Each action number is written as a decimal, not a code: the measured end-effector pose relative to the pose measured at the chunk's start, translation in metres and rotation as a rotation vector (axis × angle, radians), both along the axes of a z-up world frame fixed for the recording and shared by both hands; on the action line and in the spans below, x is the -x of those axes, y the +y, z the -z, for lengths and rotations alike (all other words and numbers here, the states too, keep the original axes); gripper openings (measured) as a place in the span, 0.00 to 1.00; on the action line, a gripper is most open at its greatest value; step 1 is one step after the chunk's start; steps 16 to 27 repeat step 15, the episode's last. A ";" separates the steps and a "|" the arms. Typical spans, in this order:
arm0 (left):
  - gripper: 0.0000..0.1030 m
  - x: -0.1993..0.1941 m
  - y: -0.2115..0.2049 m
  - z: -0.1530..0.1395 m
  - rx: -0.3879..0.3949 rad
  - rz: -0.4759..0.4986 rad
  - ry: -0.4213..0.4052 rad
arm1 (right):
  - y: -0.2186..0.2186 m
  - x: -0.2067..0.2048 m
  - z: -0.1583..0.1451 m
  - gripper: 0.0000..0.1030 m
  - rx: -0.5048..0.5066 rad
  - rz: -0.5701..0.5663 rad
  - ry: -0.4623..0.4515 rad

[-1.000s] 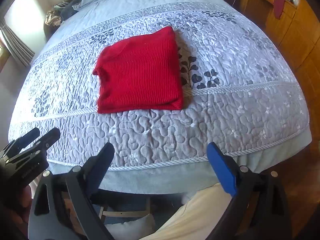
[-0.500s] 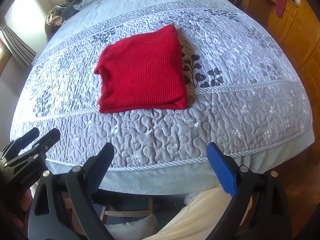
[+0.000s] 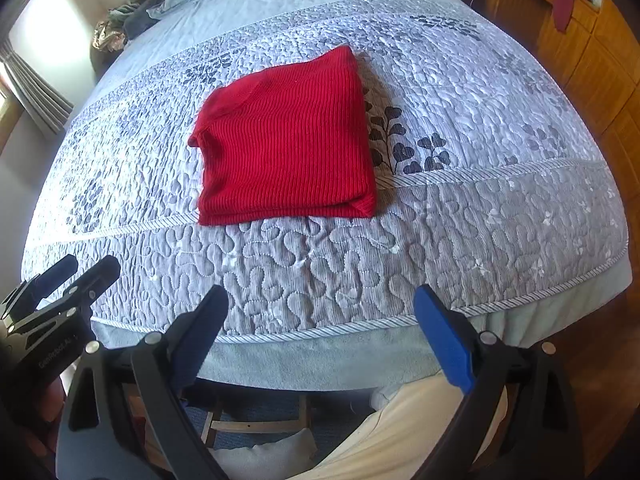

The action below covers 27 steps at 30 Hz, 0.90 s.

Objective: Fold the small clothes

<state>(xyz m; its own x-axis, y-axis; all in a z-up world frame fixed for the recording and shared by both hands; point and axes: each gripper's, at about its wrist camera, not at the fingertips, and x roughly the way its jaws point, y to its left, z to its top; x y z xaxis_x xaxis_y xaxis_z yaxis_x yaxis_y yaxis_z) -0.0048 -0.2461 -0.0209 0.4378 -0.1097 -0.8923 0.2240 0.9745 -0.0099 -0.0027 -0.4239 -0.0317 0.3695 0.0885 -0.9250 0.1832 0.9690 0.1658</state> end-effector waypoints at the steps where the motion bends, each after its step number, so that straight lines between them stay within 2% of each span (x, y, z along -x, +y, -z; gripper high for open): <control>1: 0.75 0.000 0.000 0.000 -0.002 -0.001 -0.002 | 0.000 0.000 0.000 0.91 -0.001 0.001 0.001; 27: 0.76 0.001 -0.004 -0.004 -0.008 0.016 -0.018 | -0.003 -0.002 0.003 0.91 -0.015 0.012 0.009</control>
